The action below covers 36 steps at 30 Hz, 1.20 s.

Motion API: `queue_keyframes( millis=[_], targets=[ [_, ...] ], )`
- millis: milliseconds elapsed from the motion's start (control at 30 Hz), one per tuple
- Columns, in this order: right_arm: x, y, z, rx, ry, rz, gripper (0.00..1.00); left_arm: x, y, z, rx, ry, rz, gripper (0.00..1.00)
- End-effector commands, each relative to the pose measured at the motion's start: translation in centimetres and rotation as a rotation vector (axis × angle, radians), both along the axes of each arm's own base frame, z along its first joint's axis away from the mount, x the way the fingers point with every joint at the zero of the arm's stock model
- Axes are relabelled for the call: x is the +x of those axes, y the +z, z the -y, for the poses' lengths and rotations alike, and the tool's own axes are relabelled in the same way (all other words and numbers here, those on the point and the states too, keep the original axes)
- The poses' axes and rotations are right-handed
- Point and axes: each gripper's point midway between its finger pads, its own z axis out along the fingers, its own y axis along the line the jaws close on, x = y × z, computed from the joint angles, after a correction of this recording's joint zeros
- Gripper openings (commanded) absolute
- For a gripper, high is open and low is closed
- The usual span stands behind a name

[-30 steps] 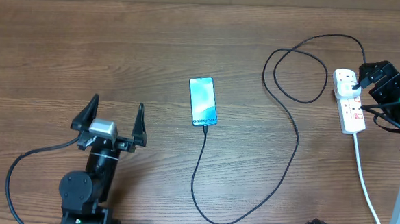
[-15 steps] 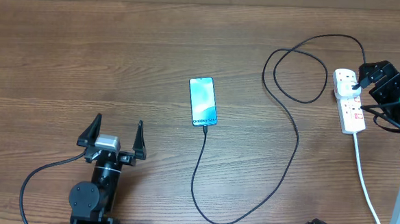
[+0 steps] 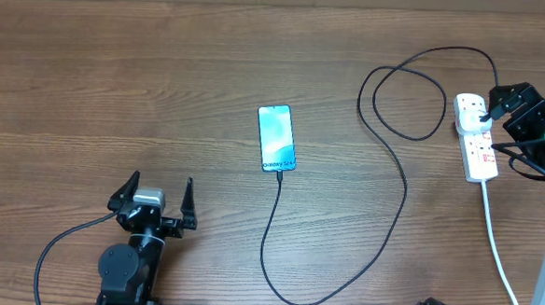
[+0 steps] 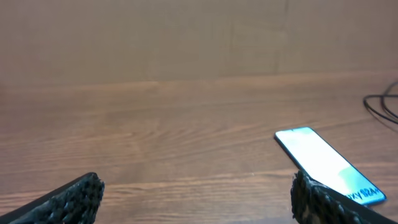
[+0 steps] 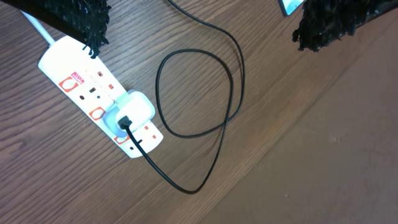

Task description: Plug charger to phone and switch on socket

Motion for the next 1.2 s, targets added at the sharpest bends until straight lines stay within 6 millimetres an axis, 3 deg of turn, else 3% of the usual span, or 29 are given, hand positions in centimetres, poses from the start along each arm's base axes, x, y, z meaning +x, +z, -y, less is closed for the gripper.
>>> queue_keyframes(
  millis=[0,1167],
  targets=[
    [0.13,0.11,0.04,0.001,0.002,0.006,1.0,-0.08,0.43,-0.7,-0.004,0.037,0.023,1.0],
    [0.12,0.1,0.05,0.001,0.002,0.005,1.0,-0.09,0.61,-1.25,-0.03,0.06,0.03,1.0]
  ],
)
